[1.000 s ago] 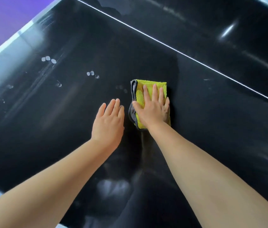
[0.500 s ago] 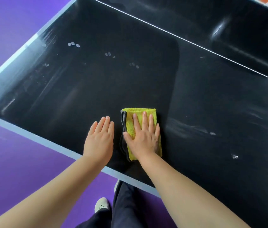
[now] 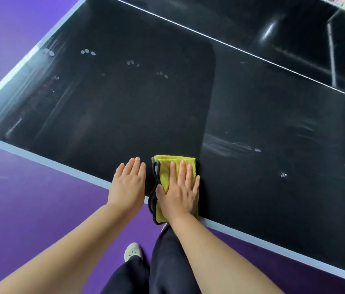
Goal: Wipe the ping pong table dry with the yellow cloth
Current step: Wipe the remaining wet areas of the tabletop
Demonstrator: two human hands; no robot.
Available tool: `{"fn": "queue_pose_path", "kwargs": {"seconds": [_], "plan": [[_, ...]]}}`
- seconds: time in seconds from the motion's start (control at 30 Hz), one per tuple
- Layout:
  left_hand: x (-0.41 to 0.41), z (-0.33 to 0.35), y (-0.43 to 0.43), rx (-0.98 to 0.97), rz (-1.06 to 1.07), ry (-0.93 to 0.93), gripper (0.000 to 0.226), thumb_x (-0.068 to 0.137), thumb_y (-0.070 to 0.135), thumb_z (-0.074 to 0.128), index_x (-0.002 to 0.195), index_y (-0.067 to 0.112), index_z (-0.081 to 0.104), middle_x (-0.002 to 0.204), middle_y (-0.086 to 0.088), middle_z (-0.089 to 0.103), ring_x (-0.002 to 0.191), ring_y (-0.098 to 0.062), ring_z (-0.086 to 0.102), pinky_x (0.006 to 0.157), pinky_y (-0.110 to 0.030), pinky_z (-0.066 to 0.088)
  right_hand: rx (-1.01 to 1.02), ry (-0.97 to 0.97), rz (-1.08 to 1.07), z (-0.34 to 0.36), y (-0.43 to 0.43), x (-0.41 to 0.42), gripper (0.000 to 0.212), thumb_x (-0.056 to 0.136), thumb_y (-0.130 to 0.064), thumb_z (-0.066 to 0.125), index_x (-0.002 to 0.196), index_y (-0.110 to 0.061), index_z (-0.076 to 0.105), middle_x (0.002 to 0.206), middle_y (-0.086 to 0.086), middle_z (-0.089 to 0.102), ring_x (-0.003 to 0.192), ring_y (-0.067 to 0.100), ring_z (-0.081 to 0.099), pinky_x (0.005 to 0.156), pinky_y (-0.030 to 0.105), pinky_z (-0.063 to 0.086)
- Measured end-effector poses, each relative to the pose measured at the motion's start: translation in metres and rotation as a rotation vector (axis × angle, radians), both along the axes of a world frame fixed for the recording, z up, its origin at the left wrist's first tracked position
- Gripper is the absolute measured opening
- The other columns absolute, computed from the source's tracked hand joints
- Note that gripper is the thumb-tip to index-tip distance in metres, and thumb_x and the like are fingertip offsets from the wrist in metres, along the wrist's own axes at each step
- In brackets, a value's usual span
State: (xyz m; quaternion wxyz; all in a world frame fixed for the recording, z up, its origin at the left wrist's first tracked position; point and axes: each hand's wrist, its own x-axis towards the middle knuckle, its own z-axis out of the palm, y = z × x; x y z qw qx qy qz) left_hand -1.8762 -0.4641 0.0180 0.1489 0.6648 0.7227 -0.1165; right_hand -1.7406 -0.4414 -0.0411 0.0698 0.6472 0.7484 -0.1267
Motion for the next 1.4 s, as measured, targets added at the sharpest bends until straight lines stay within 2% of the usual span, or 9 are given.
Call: {"fn": "queue_pose_path", "kwargs": {"seconds": [0.13, 0.2, 0.37, 0.67, 0.87, 1.0, 1.17, 1.3, 1.4], "plan": [[0.009, -0.005, 0.025, 0.021, -0.017, -0.015, 0.067, 0.097, 0.031, 0.037, 0.151, 0.009, 0.003, 0.159, -0.009, 0.000, 0.146, -0.023, -0.002, 0.117, -0.038, 0.001, -0.020, -0.036, -0.029, -0.004, 0.053, 0.009, 0.075, 0.091, -0.060, 0.016, 0.152, -0.027, -0.010, 0.165, 0.006, -0.008, 0.151, 0.027, -0.012, 0.118, 0.052, -0.012], [0.015, -0.011, 0.042, 0.004, -0.005, -0.030, 0.070, 0.096, 0.035, 0.039, 0.151, 0.010, 0.004, 0.159, -0.009, 0.001, 0.146, -0.024, -0.001, 0.117, -0.039, 0.001, -0.018, -0.038, -0.056, -0.004, 0.090, 0.014, 0.076, 0.096, -0.059, 0.024, 0.154, -0.027, -0.012, 0.164, 0.005, -0.016, 0.149, 0.026, -0.020, 0.118, 0.052, -0.015], [0.036, -0.018, 0.103, 0.019, 0.027, -0.054, 0.073, 0.095, 0.040, 0.042, 0.151, 0.010, 0.005, 0.159, -0.010, 0.002, 0.146, -0.024, -0.001, 0.117, -0.040, 0.000, 0.040, -0.026, -0.097, -0.009, 0.179, 0.021, 0.077, 0.097, -0.061, 0.025, 0.157, -0.025, -0.006, 0.164, 0.007, -0.012, 0.150, 0.029, -0.018, 0.118, 0.055, -0.012], [0.060, -0.018, 0.267, 0.060, 0.048, -0.035, 0.077, 0.094, 0.046, 0.042, 0.151, 0.010, 0.003, 0.158, -0.010, -0.002, 0.146, -0.025, -0.006, 0.118, -0.043, -0.001, 0.088, -0.012, -0.109, -0.010, 0.361, 0.020, 0.077, 0.097, -0.062, 0.027, 0.158, -0.024, -0.001, 0.165, 0.010, -0.009, 0.150, 0.031, -0.015, 0.119, 0.056, -0.009], [0.072, -0.026, 0.341, 0.003, 0.050, -0.018, 0.083, 0.093, 0.052, 0.042, 0.150, 0.009, 0.000, 0.158, -0.012, -0.005, 0.145, -0.026, -0.009, 0.118, -0.044, -0.002, 0.112, 0.008, -0.083, -0.013, 0.469, 0.013, 0.076, 0.096, -0.063, 0.028, 0.158, -0.027, 0.000, 0.165, 0.011, -0.006, 0.150, 0.032, -0.012, 0.119, 0.057, -0.008], [0.076, -0.030, 0.365, -0.057, 0.028, 0.050, 0.092, 0.090, 0.057, 0.047, 0.149, 0.001, 0.004, 0.156, -0.019, 0.004, 0.145, -0.033, 0.003, 0.118, -0.042, 0.004, 0.132, 0.013, -0.059, -0.013, 0.532, 0.005, 0.079, 0.094, -0.066, 0.027, 0.158, -0.027, 0.003, 0.165, 0.011, -0.004, 0.151, 0.033, -0.010, 0.118, 0.058, -0.007], [0.084, -0.030, 0.387, -0.183, -0.039, 0.184, 0.090, 0.090, 0.055, 0.048, 0.146, -0.005, 0.012, 0.153, -0.026, 0.015, 0.142, -0.036, 0.014, 0.116, -0.043, 0.007, 0.130, 0.032, -0.031, -0.017, 0.590, -0.002, 0.084, 0.090, -0.071, 0.029, 0.158, -0.027, 0.006, 0.165, 0.011, -0.002, 0.151, 0.033, -0.009, 0.118, 0.059, -0.008], [0.091, -0.030, 0.394, -0.243, -0.069, 0.269, 0.078, 0.089, 0.051, 0.050, 0.141, -0.004, 0.030, 0.141, -0.023, 0.037, 0.131, -0.035, 0.031, 0.113, -0.042, 0.018, 0.125, 0.064, -0.009, -0.017, 0.615, 0.000, 0.078, 0.092, -0.062, 0.031, 0.158, -0.027, 0.006, 0.165, 0.010, -0.003, 0.151, 0.032, -0.009, 0.118, 0.058, -0.008], [0.093, -0.028, 0.398, -0.261, -0.073, 0.303, 0.073, 0.088, 0.051, 0.052, 0.137, -0.001, 0.038, 0.135, -0.019, 0.043, 0.125, -0.032, 0.037, 0.110, -0.040, 0.022, 0.123, 0.081, 0.037, -0.016, 0.622, 0.008, 0.073, 0.094, -0.055, 0.032, 0.158, -0.028, 0.007, 0.165, 0.007, -0.002, 0.151, 0.029, -0.008, 0.119, 0.056, -0.008]]}}
